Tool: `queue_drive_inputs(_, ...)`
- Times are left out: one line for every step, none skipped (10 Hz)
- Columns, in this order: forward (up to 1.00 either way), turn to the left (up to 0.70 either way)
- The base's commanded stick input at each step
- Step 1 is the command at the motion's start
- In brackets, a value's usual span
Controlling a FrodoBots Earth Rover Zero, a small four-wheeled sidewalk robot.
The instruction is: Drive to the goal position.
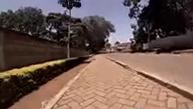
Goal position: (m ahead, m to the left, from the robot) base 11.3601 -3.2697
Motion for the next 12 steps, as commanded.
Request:
queue_drive_inputs(0.70, 0.00)
queue_drive_inputs(0.70, 0.00)
queue_drive_inputs(0.70, 0.00)
queue_drive_inputs(0.70, 0.00)
queue_drive_inputs(0.70, 0.00)
queue_drive_inputs(0.70, -0.35)
queue_drive_inputs(0.70, -0.35)
queue_drive_inputs(0.70, -0.12)
queue_drive_inputs(0.70, -0.07)
queue_drive_inputs(0.70, -0.01)
queue_drive_inputs(0.70, -0.12)
queue_drive_inputs(0.70, -0.29)
